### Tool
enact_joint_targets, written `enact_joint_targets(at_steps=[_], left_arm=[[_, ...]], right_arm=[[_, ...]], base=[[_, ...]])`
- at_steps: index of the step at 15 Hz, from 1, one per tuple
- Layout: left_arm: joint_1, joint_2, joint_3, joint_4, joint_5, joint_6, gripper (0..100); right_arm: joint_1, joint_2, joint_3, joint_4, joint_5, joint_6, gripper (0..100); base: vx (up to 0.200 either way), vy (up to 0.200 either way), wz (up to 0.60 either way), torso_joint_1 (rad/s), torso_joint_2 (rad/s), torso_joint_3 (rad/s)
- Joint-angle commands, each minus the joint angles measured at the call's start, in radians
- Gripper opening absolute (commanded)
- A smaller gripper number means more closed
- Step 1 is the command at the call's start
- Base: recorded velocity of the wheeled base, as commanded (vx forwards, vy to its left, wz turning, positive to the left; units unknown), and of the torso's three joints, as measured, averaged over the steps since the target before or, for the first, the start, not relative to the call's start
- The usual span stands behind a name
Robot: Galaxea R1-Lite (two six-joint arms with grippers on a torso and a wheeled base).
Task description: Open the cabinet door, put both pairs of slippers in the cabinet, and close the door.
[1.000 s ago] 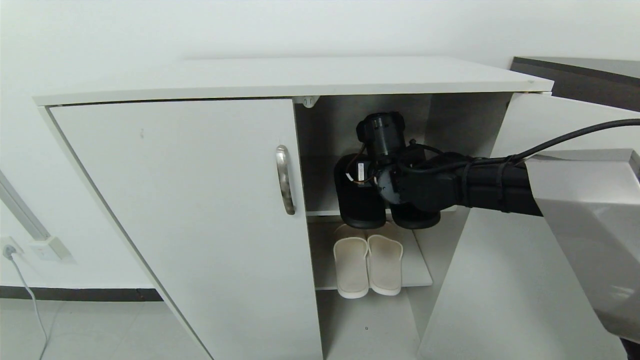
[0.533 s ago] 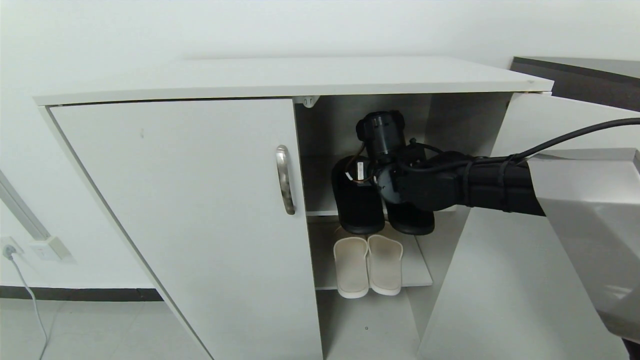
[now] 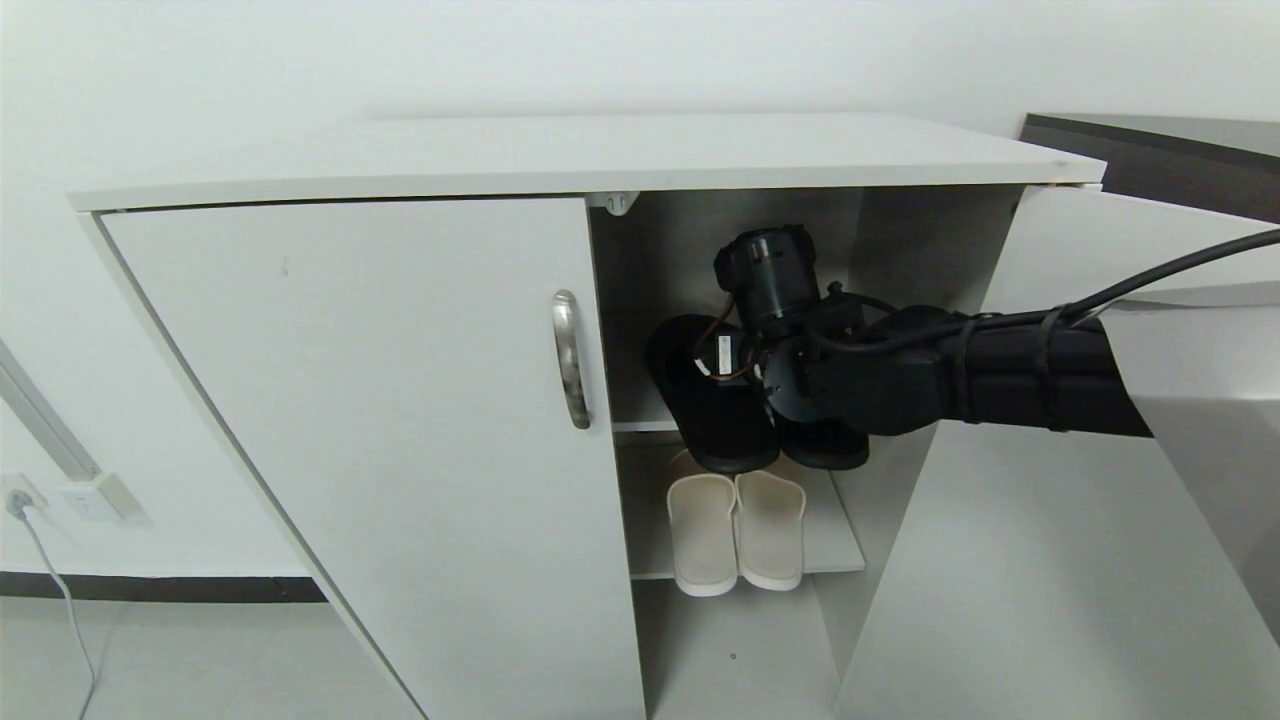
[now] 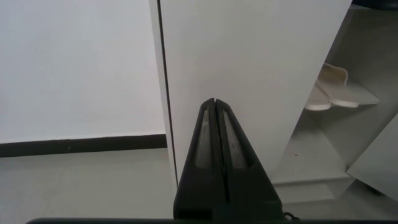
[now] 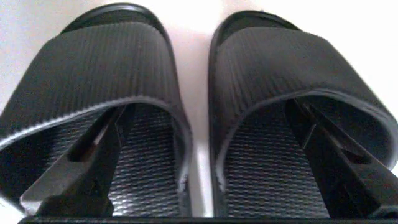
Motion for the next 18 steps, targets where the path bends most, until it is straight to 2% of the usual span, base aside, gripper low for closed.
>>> enact_joint_targets(at_steps=[1, 7, 14, 16, 17, 18], left_arm=[[0.000, 0.000, 0.000, 0.000, 0.000, -0.002, 0], [0.000, 0.000, 0.000, 0.000, 0.000, -0.002, 0], [0.000, 0.000, 0.000, 0.000, 0.000, -0.003, 0], [0.000, 0.000, 0.000, 0.000, 0.000, -0.002, 0], [0.000, 0.000, 0.000, 0.000, 0.000, 0.000, 0], [0.000, 0.000, 0.000, 0.000, 0.000, 0.001, 0]], right_arm=[[0.004, -0.016, 0.016, 0.001, -0.002, 0.010, 100], [0.055, -0.151, 0.226, -0.032, -0.002, 0.050, 100], [0.185, -0.404, 0.552, -0.164, 0.011, 0.060, 100], [0.211, -0.465, 0.680, -0.204, 0.060, 0.060, 100], [0.213, -0.508, 0.775, -0.282, 0.136, 0.054, 100], [0.214, -0.539, 0.855, -0.355, 0.200, 0.034, 0]], base=[[0.000, 0.000, 0.00, 0.000, 0.00, 0.000], [0.000, 0.000, 0.00, 0.000, 0.00, 0.000], [0.000, 0.000, 0.00, 0.000, 0.00, 0.000], [0.000, 0.000, 0.00, 0.000, 0.00, 0.000], [0.000, 0.000, 0.00, 0.000, 0.00, 0.000], [0.000, 0.000, 0.00, 0.000, 0.00, 0.000]])
